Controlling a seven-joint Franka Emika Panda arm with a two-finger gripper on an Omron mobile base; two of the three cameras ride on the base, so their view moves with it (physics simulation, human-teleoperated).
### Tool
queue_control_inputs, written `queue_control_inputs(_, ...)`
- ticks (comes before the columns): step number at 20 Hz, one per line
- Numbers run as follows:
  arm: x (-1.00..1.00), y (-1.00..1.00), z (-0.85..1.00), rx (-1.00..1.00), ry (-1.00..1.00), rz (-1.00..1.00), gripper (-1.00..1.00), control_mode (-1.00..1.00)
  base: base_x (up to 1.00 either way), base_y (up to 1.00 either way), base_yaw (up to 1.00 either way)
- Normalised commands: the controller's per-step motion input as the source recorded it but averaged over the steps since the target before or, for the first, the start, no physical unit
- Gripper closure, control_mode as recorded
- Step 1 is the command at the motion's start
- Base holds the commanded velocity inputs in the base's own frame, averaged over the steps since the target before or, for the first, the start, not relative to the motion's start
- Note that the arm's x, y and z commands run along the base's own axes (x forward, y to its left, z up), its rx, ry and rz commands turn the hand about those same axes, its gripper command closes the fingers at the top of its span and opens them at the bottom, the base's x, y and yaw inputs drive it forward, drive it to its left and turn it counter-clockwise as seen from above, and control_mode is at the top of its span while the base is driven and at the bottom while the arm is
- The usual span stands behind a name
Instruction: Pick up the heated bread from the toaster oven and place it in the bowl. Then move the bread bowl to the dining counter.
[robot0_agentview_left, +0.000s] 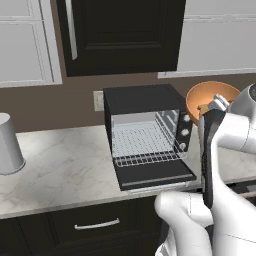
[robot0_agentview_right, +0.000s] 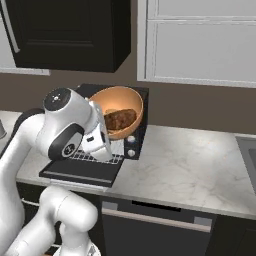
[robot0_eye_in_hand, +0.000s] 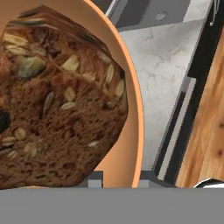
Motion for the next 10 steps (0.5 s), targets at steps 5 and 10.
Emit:
queue_control_inputs(5,-0.20,0.35,0.00,-0.01,-0.03,0.11,1.00,1.00,-0.56,0.05,0.35)
queue_control_inputs(10,0.00,0.00,0.00,0.00,0.00,0.00,1.00,1.00,-0.68,-0.01,0.95)
